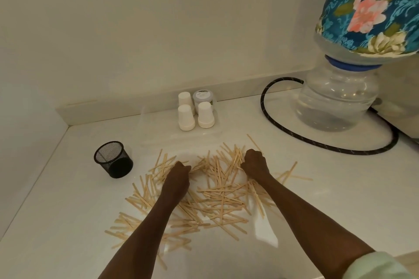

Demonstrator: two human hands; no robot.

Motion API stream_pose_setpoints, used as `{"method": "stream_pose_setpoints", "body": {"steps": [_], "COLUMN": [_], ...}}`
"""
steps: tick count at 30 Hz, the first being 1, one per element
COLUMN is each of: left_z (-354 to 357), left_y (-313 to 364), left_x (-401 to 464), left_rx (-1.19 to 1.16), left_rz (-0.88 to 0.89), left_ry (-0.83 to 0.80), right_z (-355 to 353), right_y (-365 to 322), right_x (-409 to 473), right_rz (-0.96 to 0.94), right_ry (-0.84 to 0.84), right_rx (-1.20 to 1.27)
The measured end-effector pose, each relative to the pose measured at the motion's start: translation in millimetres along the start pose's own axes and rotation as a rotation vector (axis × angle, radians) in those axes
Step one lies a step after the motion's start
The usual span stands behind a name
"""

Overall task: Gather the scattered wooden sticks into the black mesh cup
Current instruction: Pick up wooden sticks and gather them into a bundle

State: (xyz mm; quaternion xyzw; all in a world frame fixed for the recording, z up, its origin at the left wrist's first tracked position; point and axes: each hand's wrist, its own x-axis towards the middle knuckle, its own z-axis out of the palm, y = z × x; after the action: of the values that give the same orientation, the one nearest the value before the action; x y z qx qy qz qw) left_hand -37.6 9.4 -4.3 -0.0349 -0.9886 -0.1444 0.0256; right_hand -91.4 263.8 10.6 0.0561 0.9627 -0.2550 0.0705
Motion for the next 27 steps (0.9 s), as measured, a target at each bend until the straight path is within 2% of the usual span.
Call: {"method": "stream_pose_setpoints", "body": {"steps": [8,12,17,21,27], "left_z": [-8.4,-13.4,-24.2,-33.8,-41.3], "left_y": [0.8,-2.9,4.2,15.3,36.1], "left_x": [6.9,14.1,20.5,19.4,24.3], "left_rx": [-0.088,-0.116,-0.246,-0.395,-0.566], "left_rz": [-0.055,-0.05,-0.077,-0.011,-0.034], "left_ry": [0.018,-0.035,-0.018,-0.001,-0.013], "right_z": [-6.7,-15.2,-31.2,-39.4,-34.9], "right_y": [-7.0,-11.1,-22.1,-31.5,-44.4], "right_x": [5.1,6.1,7.3,4.0,-5.3], "right_rz": [0.112,0.145,0.165,0.122,0.01], "right_ry": [-0.003,0.017,0.04,0.049,0.028], "right_rx": [0.165,0.204,0.258,0.325,0.469]}}
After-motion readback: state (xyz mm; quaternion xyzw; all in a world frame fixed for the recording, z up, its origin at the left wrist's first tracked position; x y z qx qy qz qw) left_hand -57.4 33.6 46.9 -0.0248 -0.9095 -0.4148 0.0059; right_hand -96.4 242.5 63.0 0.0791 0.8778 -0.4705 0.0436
